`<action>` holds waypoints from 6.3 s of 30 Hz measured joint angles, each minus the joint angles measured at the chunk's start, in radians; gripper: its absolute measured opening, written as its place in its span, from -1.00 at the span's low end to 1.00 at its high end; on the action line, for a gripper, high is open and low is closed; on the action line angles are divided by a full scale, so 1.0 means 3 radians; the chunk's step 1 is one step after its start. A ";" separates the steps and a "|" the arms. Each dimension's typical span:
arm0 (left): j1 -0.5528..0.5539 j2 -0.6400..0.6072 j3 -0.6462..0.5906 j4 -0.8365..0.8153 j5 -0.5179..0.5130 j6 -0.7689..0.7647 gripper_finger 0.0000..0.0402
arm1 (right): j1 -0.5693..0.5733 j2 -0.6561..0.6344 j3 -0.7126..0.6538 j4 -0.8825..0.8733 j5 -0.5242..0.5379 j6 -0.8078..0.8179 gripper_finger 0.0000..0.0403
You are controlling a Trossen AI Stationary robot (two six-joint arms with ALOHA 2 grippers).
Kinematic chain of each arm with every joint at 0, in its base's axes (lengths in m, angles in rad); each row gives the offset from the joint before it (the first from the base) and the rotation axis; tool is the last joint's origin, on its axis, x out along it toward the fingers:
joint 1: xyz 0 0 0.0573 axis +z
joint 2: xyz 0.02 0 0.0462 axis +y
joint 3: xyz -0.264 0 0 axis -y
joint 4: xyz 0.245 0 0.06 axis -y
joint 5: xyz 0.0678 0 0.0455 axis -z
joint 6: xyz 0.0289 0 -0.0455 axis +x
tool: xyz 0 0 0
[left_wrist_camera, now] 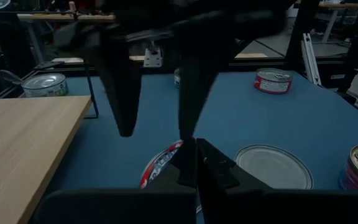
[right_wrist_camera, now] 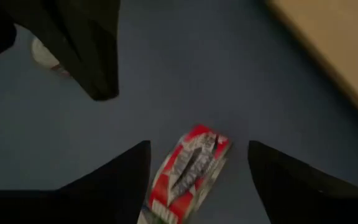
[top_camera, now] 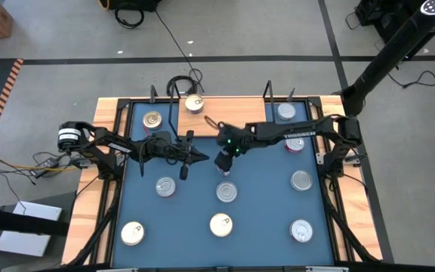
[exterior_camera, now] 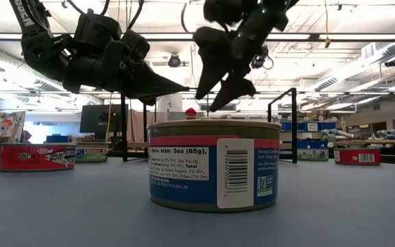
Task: Stack canned seafood by type on shelf
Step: Put the top left red tuna can on the shelf
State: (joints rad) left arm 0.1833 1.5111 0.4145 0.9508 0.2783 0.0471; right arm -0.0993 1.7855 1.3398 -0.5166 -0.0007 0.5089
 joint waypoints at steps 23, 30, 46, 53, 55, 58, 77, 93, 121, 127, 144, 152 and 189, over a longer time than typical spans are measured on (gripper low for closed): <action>0.0000 0.0000 0.0000 0.0001 0.0000 0.0001 -0.99 | 0.0773 0.0209 -0.0001 -0.0088 0.1506 0.0744 0.45; 0.0000 0.0000 0.0001 -0.0004 0.0000 0.0006 -0.99 | 0.0773 0.0320 -0.0002 -0.0072 0.1394 0.0788 0.46; 0.0000 0.0000 0.0001 -0.0040 0.0000 0.0008 -0.99 | 0.0719 0.0477 -0.0002 -0.0213 0.1093 0.0953 0.17; 0.0000 0.0000 0.0001 -0.0050 0.0000 0.0010 -0.99 | 0.0689 0.0450 -0.0001 -0.0250 0.0938 0.0792 -0.21; 0.0000 0.0000 0.0001 -0.0050 0.0000 0.0010 -0.99 | 0.0680 0.0416 -0.0001 -0.0271 0.0872 0.0683 -0.29; 0.0000 0.0000 0.0001 -0.0048 0.0000 0.0009 -0.99 | 0.0661 0.0363 0.0011 -0.0309 0.0822 0.0504 -0.29; 0.0000 0.0000 0.0001 -0.0050 0.0013 0.0001 -0.99 | 0.0098 0.0314 0.0610 -0.0535 0.2143 -0.2317 -0.29; 0.0000 0.0000 0.0001 -0.0050 0.0025 0.0001 -0.99 | -0.0768 0.0313 0.0216 0.0483 0.1743 -0.3837 -0.28; 0.0000 0.0000 0.0001 -0.0045 0.0025 0.0001 -0.99 | -0.1120 0.0313 -0.0223 0.1265 0.1174 -0.3953 -0.26; 0.0000 0.0000 0.0001 -0.0045 0.0025 0.0001 -0.99 | -0.1207 0.0325 -0.0223 0.1408 0.1101 -0.4059 -0.26; 0.0000 0.0000 0.0001 -0.0066 -0.0015 -0.0004 -0.99 | -0.1222 0.0579 -0.0217 0.1557 0.1093 -0.4466 -0.13; 0.0000 0.0000 0.0001 -0.0092 -0.0025 -0.0001 -0.99 | -0.1177 0.0556 -0.0151 0.1500 0.1054 -0.4400 0.09; 0.0000 0.0000 0.0001 -0.0099 -0.0028 -0.0006 -0.99 | -0.1494 0.0476 0.0063 0.1223 0.0220 -0.3015 -0.92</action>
State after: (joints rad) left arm 0.1833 1.5112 0.4149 0.9212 0.2699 0.0452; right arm -0.5475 1.9282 1.3586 -0.1496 0.0655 -0.3957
